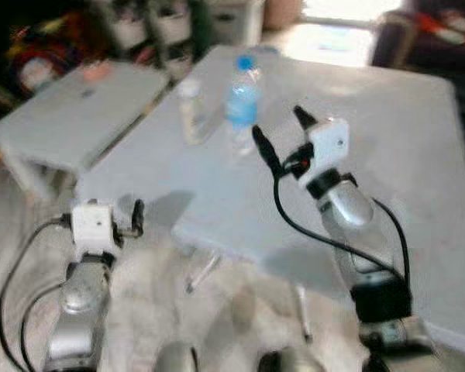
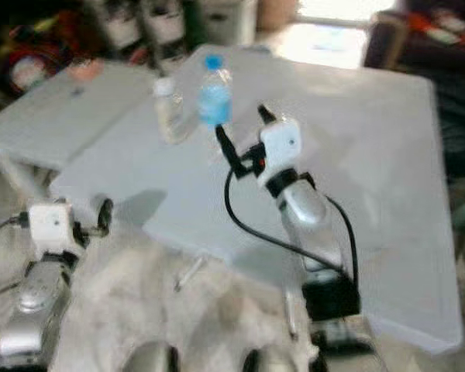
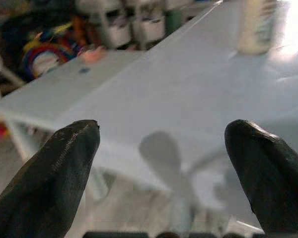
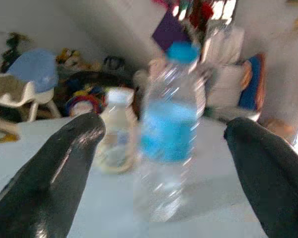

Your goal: Restocking fridge

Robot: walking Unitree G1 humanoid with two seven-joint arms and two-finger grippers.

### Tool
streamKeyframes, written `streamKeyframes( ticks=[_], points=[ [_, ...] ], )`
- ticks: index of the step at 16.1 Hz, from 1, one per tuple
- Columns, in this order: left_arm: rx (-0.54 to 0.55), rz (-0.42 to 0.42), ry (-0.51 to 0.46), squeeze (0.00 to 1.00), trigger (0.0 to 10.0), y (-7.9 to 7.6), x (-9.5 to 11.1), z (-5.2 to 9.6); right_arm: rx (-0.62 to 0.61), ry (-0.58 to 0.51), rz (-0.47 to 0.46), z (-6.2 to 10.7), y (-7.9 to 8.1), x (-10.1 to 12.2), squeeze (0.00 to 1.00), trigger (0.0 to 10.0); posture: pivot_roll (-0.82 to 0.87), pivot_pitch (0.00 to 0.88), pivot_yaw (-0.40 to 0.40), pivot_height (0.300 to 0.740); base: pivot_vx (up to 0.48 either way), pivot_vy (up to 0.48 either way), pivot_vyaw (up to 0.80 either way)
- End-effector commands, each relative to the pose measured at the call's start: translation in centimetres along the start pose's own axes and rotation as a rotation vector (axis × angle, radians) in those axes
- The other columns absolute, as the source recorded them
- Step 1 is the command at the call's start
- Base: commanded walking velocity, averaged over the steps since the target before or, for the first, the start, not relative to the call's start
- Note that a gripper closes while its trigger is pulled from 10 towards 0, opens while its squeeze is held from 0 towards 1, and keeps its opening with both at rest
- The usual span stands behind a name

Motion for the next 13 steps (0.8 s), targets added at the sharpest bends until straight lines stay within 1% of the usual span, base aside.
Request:
streamKeyframes(
  ticks=[1, 2, 3, 4, 5, 6, 7, 8, 10, 11, 12, 13],
  points=[
    [0.003, -0.012, -0.014, 0.00, 10.0, 0.5, 0.4, 0.0, -0.026, -0.015, 0.005, 0.6, 0.2, 0.3, 0.00, 10.0, 0.04, 0.051, 0.035, 0.740, 0.000, 0.326, 0.00],
    [-0.002, -0.020, -0.021, 0.00, 10.0, 0.5, 0.4, -0.1, -0.043, -0.005, -0.003, 1.3, 0.3, -0.1, 0.00, 10.0, 0.03, 0.058, 0.040, 0.740, 0.000, 0.461, 0.00],
    [0.005, -0.016, -0.019, 0.00, 10.0, 0.5, 0.4, -0.1, -0.069, 0.011, 0.015, 2.6, 0.4, -0.6, 0.00, 10.0, 0.03, 0.054, 0.060, 0.740, 0.000, 0.442, 0.00],
    [0.008, -0.011, -0.020, 0.00, 10.0, 0.4, 0.6, -0.1, -0.080, 0.022, 0.025, 3.4, 0.5, -0.7, 0.00, 10.0, 0.03, 0.052, 0.067, 0.740, 0.000, 0.442, 0.00],
    [-0.010, -0.007, -0.033, 0.00, 10.0, -0.2, 1.1, -0.2, -0.089, 0.069, 0.030, 5.3, 0.5, -0.9, 0.00, 10.0, 0.02, 0.046, 0.083, 0.740, 0.000, 0.442, 0.00],
    [-0.026, -0.008, -0.038, 0.00, 10.0, -0.5, 1.2, -0.3, -0.071, 0.090, 0.038, 5.6, 0.7, -1.1, 0.00, 10.0, 0.01, 0.047, 0.087, 0.740, 0.000, 0.442, 0.00],
    [-0.052, -0.003, -0.062, 0.00, 10.0, -1.2, 1.7, -0.4, -0.073, 0.117, 0.043, 6.3, 1.0, -1.2, 0.00, 10.0, 0.00, 0.045, 0.093, 0.740, 0.000, 0.435, 0.00],
    [-0.058, 0.000, -0.069, 0.00, 10.0, -1.4, 1.9, -0.5, -0.079, 0.118, 0.055, 6.5, 1.1, -1.1, 0.00, 10.0, 0.00, 0.048, 0.087, 0.740, 0.000, 0.435, 0.00],
    [-0.057, 0.008, -0.073, 0.00, 10.0, -1.5, 2.0, -0.4, -0.163, 0.130, 0.019, 6.9, 0.8, -1.8, 0.00, 10.0, 0.02, 0.049, 0.083, 0.740, 0.120, 0.422, 0.00],
    [-0.060, 0.007, -0.072, 0.00, 10.0, -1.6, 2.0, -0.1, -0.223, 0.141, 0.010, 6.9, 0.8, -2.4, 0.00, 10.0, 0.02, 0.048, 0.078, 0.740, 0.000, 0.000, 0.00],
    [-0.062, 0.008, -0.072, 0.00, 10.0, -1.7, 2.0, 0.0, -0.233, 0.140, 0.019, 6.9, 0.8, -2.4, 0.00, 10.0, 0.02, 0.045, 0.077, 0.740, 0.000, 0.000, 0.00],
    [-0.065, 0.008, -0.070, 0.00, 10.0, -1.7, 1.9, 0.2, -0.309, 0.125, 0.099, 6.9, -0.4, -2.1, 0.00, 10.0, 0.03, 0.042, 0.073, 0.740, 0.000, 0.000, 0.00]
  ],
)
Point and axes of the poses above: a point about 5 cm out from each wrist's last joint towards the gripper, its own z axis pointing back from the gripper into the wrist, its own x axis along the axis of the wrist's last joint, y = z × x, the point moved 3 cm from there along -z, pointing out of the wrist towards the gripper, and after that the axes turned 15 degrees about -z, right-handed, at the moved point
